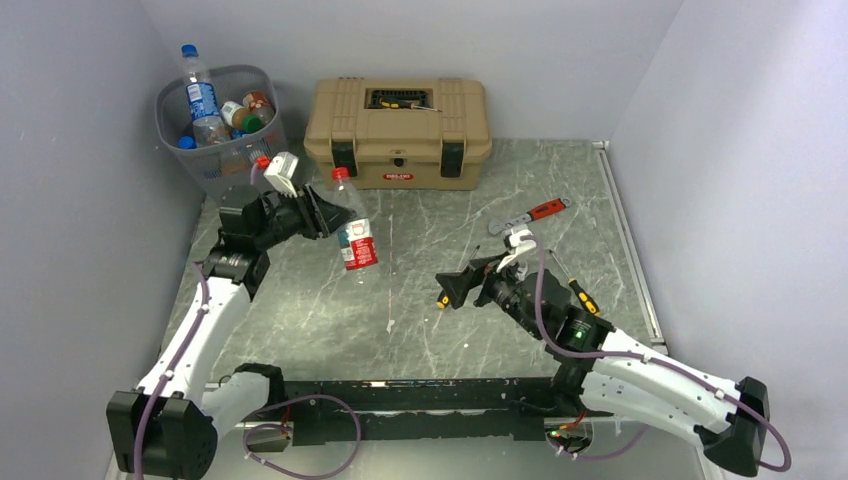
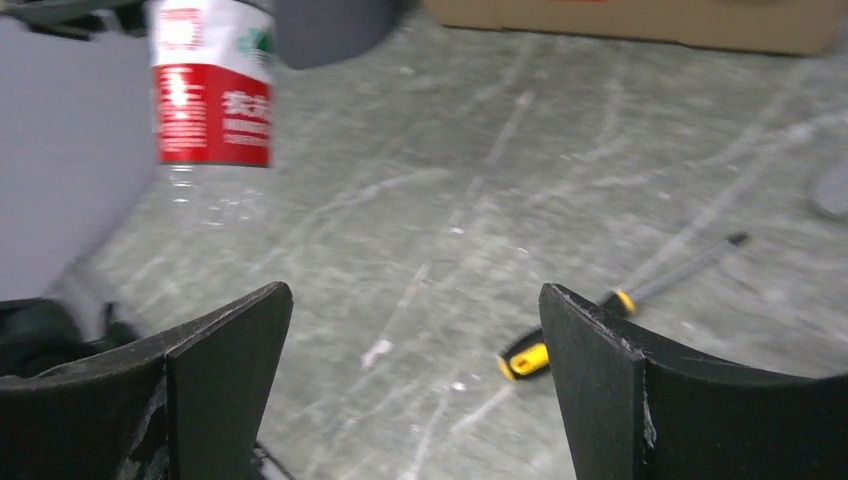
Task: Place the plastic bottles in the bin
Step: Pick up the plastic bottle from the corner of the board.
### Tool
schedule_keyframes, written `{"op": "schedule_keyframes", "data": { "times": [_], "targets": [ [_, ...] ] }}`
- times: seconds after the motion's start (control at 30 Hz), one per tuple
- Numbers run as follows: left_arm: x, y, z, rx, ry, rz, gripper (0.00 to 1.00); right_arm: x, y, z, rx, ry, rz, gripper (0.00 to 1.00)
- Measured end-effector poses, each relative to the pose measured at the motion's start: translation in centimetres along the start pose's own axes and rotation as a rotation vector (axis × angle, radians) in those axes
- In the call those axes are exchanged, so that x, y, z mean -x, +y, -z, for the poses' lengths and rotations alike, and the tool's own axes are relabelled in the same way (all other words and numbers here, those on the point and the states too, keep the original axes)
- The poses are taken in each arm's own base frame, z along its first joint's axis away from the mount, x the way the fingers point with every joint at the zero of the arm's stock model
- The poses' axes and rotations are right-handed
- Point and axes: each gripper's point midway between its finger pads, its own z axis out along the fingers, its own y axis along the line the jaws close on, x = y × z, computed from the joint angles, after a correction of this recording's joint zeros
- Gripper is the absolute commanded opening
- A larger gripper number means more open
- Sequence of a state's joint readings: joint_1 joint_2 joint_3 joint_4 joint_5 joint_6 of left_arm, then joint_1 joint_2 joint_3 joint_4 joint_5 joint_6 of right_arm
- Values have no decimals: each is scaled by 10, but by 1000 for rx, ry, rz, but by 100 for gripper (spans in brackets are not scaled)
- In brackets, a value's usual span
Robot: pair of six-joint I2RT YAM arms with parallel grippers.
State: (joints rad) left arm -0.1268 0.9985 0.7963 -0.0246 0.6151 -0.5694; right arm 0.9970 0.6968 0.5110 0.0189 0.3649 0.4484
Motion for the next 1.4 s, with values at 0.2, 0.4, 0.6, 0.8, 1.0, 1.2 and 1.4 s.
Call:
{"op": "schedule_keyframes", "data": {
  "times": [0.2, 0.4, 0.6, 0.8, 1.0, 1.2, 1.4],
  "targets": [
    [12, -42, 0, -242, -31, -151, 39, 20, 47, 1, 279, -19, -90, 100],
    [-16, -57, 7, -422, -33, -95, 38, 21, 85, -4, 494, 8, -176, 100],
    [-14, -88, 23, -527, -67, -150, 38, 6, 98, -15, 581, 76, -213, 100],
    [-19, -110, 35, -597, -64, -199, 38, -1, 108, -29, 611, 128, -204, 100],
    [-21, -109, 33, -597, -56, -194, 38, -4, 120, -33, 673, 154, -185, 99],
    [-21, -109, 32, -599, -55, -191, 39, -14, 123, -46, 676, 174, -178, 95],
    [-21, -109, 32, -599, -57, -195, 39, -13, 135, -57, 708, 170, -180, 87]
  ]
}}
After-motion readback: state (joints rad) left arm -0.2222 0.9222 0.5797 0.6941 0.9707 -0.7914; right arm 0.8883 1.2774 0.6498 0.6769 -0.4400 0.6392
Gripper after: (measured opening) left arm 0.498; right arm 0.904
